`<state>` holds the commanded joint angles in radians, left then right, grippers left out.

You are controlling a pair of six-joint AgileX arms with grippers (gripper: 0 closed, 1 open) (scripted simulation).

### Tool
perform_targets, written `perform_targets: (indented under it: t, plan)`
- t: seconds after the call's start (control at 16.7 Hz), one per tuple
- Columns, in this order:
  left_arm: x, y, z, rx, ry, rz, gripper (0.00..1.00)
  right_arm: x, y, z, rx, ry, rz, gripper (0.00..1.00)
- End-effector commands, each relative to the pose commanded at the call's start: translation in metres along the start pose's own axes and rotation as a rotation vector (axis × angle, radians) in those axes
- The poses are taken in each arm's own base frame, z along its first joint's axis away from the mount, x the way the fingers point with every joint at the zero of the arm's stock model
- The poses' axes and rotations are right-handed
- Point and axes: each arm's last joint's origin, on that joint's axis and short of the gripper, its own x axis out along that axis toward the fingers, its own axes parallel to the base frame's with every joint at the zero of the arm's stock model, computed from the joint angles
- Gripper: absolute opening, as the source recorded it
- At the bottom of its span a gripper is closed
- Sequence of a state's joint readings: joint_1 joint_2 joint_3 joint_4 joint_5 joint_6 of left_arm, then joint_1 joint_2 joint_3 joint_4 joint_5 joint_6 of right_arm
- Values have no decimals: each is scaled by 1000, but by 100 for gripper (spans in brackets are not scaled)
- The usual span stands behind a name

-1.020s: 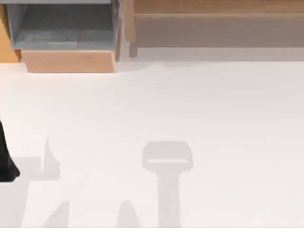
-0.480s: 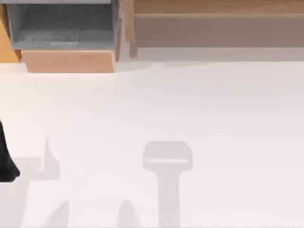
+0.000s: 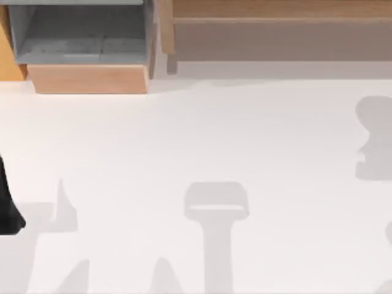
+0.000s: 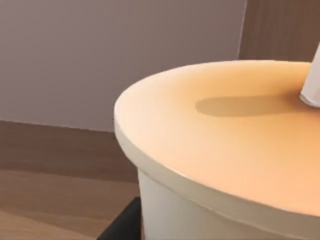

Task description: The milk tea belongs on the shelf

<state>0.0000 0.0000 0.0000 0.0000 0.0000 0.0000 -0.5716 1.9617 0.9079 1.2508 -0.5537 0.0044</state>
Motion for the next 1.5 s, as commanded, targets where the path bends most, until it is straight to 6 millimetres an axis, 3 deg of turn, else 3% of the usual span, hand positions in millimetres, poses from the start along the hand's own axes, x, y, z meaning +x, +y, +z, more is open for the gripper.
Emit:
perform_targets:
  t: [0.42, 0.78, 1.08, 1.5]
  plan:
    - [0, 0, 0, 0, 0, 0, 100, 58, 60, 59, 45, 20, 31, 0]
    - [0, 0, 0, 0, 0, 0, 100, 85, 105, 89, 91, 112, 23, 0]
    - [0, 0, 0, 0, 0, 0, 100, 95, 115, 106, 104, 150, -16, 0]
    - [0, 0, 0, 0, 0, 0, 100, 95, 114, 103, 108, 162, -22, 0]
